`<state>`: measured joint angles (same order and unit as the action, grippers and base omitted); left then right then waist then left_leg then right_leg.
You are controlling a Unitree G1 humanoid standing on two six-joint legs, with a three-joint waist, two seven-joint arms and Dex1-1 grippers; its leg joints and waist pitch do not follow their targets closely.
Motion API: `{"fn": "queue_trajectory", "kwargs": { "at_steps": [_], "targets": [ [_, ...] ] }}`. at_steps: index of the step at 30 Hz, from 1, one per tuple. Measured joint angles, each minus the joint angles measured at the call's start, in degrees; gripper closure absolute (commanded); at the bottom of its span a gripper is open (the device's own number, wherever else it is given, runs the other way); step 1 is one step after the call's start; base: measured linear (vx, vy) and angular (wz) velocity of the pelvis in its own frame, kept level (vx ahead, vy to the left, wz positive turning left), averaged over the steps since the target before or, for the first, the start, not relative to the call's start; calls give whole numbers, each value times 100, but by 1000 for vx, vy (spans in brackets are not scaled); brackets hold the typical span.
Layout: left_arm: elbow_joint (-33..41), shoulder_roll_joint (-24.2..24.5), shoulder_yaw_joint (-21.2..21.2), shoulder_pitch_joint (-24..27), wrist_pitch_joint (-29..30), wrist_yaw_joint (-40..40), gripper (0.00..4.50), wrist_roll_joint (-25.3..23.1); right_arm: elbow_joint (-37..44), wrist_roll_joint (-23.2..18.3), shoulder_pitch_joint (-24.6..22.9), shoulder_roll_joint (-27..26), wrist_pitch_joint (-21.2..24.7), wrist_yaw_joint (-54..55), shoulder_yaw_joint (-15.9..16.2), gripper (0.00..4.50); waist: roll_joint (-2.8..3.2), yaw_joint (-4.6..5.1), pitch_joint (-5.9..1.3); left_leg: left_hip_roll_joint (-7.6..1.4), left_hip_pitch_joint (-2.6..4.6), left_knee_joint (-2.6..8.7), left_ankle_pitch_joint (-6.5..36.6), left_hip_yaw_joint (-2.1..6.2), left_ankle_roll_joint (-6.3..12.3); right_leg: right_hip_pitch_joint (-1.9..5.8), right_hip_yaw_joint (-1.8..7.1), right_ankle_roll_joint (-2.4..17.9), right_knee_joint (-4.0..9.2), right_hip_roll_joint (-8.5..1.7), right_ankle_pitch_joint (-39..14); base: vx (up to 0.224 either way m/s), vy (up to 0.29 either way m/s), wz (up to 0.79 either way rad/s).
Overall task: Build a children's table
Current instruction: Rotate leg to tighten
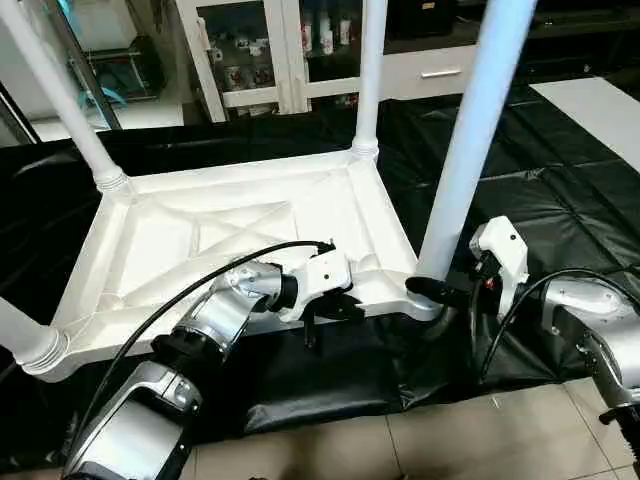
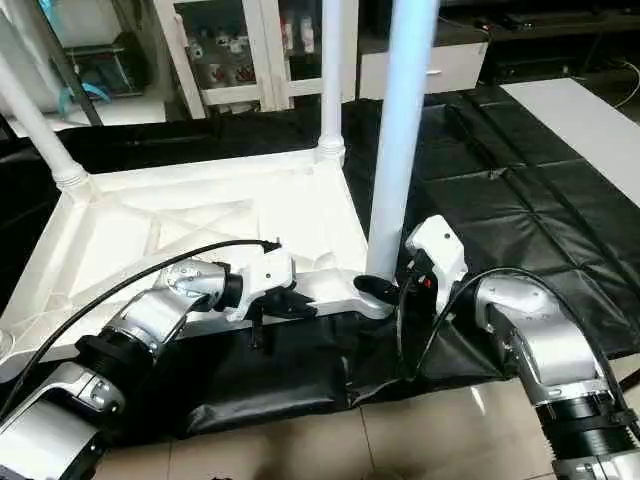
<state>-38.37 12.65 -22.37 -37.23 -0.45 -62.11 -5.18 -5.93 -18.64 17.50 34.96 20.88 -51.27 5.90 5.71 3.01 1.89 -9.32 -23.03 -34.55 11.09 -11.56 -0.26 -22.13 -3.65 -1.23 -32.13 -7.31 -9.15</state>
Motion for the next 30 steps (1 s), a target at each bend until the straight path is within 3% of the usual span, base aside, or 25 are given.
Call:
{"fn": "queue_trajectory", "kwargs": {
  "at_steps": [6,12,14,18,20,23,26,30],
  "targets": [
    [40,6,0,23,5,2,450,-8,-47,29,32,0,0,-20,-3,252,0,-5,-2,-2,2,0,-1,-1,1,0,0,0,0,1,0,0,0,0],
    [58,11,0,32,20,11,450,-15,-57,68,31,-39,4,-12,-20,260,-3,-4,-4,-2,4,0,-8,-2,12,0,1,0,-1,2,0,0,0,0],
    [15,9,12,28,24,129,450,-36,-212,126,55,-291,-26,242,-98,261,-23,11,-15,-3,10,-1,-8,-3,11,1,0,1,-8,3,1,0,0,0],
    [-428,-185,170,-193,117,799,450,-161,-749,339,260,-1277,-246,1701,-285,262,-47,159,-14,-1,16,-12,-12,-1,0,-4,2,6,-13,2,4,0,0,0],
    [-567,-273,191,-272,133,1024,450,-228,-876,391,305,-1541,-338,2216,-333,262,-56,184,-13,1,17,-15,-12,0,-1,-3,4,3,-9,2,2,0,0,0],
    [-845,-405,264,-419,144,1400,450,-264,-1280,626,557,-2340,-603,3444,-440,262,-60,353,-11,6,4,-16,-12,6,-2,-18,3,-8,-4,0,-4,0,0,0],
    [-872,-419,312,-428,154,1431,450,-298,-1345,750,582,-2568,-718,3759,-464,262,-65,449,-14,7,2,-16,-12,12,-2,-13,-2,-6,-4,0,-4,0,0,0],
    [-903,-420,325,-445,133,1429,450,-305,-1368,829,582,-2581,-870,3761,-460,262,-62,461,-12,7,-2,-15,-12,15,-2,-12,-5,-3,-4,-1,-1,0,0,0]
  ]
}}
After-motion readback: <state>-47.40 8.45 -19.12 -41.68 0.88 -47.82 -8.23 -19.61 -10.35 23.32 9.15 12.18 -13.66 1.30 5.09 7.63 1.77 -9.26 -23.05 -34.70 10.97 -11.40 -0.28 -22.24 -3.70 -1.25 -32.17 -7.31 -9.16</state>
